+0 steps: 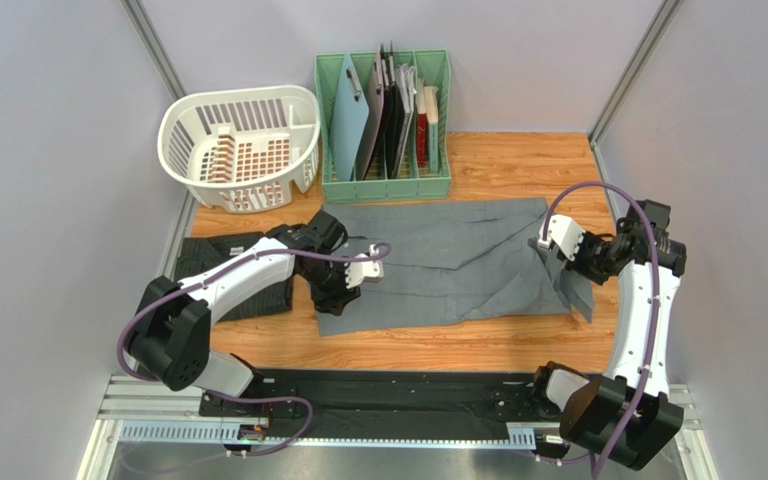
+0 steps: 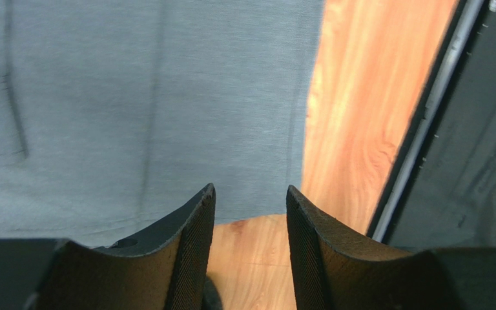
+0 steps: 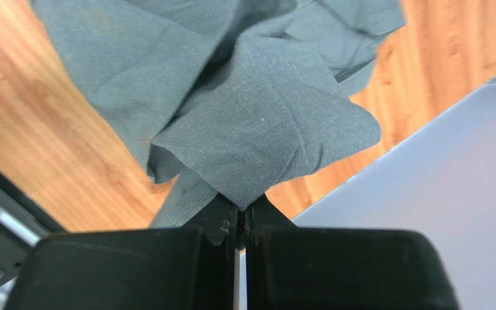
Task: Fold and stack the long sleeve shirts
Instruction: Fold the shirt
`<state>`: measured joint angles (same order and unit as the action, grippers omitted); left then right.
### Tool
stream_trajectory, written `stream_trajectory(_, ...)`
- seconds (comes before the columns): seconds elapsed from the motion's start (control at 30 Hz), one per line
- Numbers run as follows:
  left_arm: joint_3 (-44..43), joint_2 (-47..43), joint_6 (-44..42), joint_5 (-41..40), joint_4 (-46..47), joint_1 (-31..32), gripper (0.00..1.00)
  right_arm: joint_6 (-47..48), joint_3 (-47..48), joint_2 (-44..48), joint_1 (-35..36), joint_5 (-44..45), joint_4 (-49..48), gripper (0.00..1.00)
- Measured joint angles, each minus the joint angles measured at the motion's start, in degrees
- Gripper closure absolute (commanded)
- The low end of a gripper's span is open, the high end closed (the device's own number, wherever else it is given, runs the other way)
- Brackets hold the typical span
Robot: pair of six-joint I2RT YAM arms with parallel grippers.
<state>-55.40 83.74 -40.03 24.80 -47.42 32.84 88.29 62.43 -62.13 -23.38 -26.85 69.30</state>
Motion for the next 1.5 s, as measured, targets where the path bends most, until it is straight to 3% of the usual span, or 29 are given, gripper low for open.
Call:
stream_trajectory(0.23,4.24,-1.53,-2.58,-3.43,-1.49,6.86,0.48,1.86,0.31,3.32,0.00,-3.21,-2.89,1.00)
stream_trajectory(0.6,9.27,1.11,-6.27,-11.93,0.09,11.61,0.47,3.54,-0.39,5.79,0.07,-3.50,-3.69,1.00)
stream_trajectory(0.7,9.92,1.40,-6.80,-14.60,0.50,13.03,0.53,3.80,-1.73,6.93,0.07,-3.48,-3.69,1.00)
stream_trajectory(0.73,9.92,1.44,-6.78,-15.10,0.59,13.33,0.64,3.93,-2.03,7.17,0.07,-3.45,-3.63,1.00)
stream_trajectory(0.8,9.92,1.68,-7.06,-16.48,1.38,13.92,0.74,4.20,-2.54,7.61,0.07,-3.41,-3.58,1.00)
stream_trajectory(0.83,9.90,1.88,-6.95,-17.03,1.84,14.12,0.86,4.33,-2.62,7.74,0.07,-3.37,-3.50,1.00)
stream_trajectory(0.93,9.90,1.90,-7.08,-18.08,2.58,14.45,1.00,4.59,-2.62,8.22,0.07,-3.21,-3.13,1.00)
stream_trajectory(1.2,8.94,-0.09,-7.41,-14.08,-2.16,12.15,1.00,4.55,-2.86,9.97,0.07,-3.34,-2.64,1.00)
stream_trajectory(1.5,-6.38,1.64,-7.89,-8.98,-10.25,3.08,1.00,3.65,1.95,0.07,0.11,-5.70,-7.80,1.00)
